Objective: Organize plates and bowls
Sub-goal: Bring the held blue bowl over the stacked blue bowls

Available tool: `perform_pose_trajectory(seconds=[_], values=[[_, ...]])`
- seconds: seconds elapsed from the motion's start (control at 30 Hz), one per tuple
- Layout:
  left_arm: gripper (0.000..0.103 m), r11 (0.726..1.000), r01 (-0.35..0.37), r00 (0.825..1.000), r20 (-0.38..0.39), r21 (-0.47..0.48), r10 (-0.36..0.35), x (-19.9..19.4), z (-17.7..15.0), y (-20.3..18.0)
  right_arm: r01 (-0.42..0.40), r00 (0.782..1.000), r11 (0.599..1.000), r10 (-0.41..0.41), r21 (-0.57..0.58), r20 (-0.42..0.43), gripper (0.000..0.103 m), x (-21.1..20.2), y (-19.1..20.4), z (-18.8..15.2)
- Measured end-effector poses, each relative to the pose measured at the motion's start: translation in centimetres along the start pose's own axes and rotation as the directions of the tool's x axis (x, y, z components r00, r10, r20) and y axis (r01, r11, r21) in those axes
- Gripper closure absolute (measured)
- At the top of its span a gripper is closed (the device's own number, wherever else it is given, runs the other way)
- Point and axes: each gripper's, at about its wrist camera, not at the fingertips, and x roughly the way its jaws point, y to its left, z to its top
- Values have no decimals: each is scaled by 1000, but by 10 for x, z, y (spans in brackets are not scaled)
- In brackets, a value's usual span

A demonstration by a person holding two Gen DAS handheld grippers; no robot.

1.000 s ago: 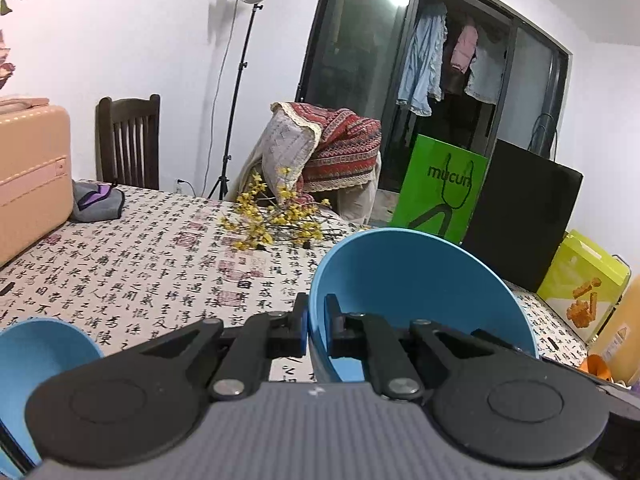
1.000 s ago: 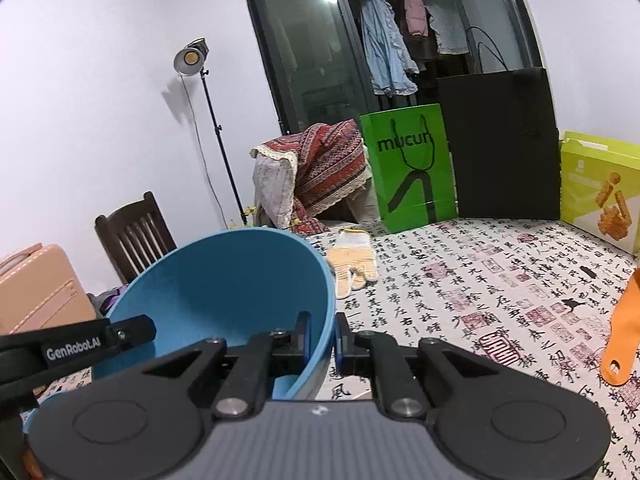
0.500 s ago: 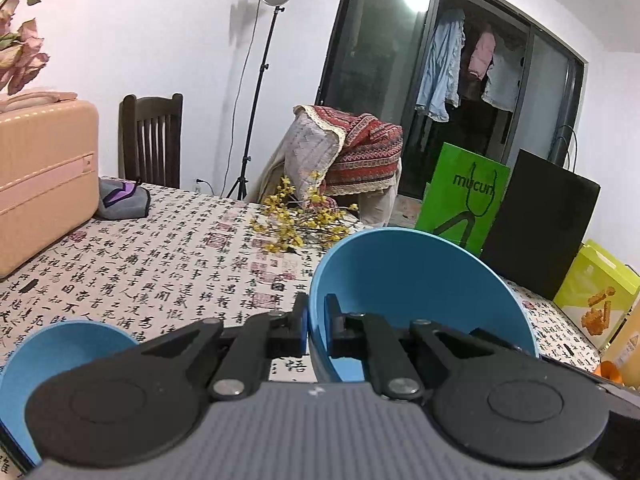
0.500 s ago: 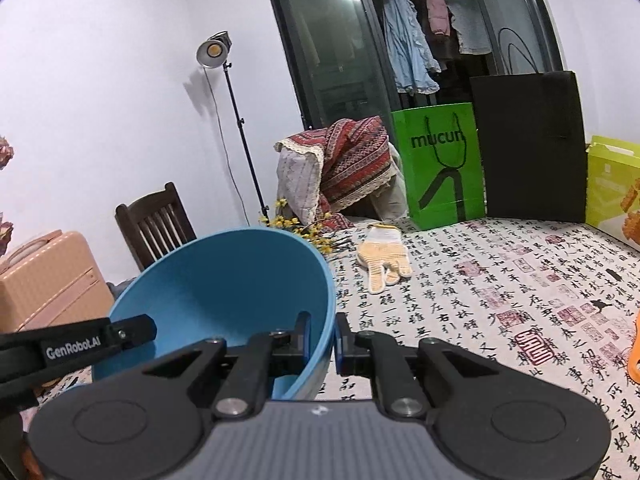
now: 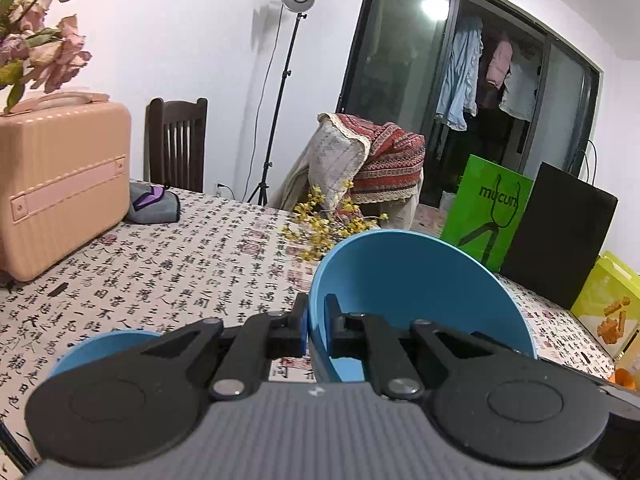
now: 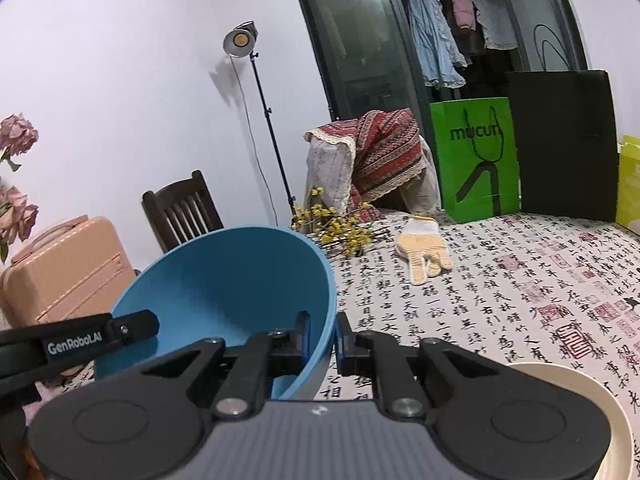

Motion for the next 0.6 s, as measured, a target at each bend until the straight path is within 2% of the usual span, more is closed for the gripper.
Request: perform_pose_trajectory(seconds=[0.6], values=[[94,996,-86,996,19,-9,86,-19,10,45,-103,994,994,102,-29,-35,90,11,50,-6]])
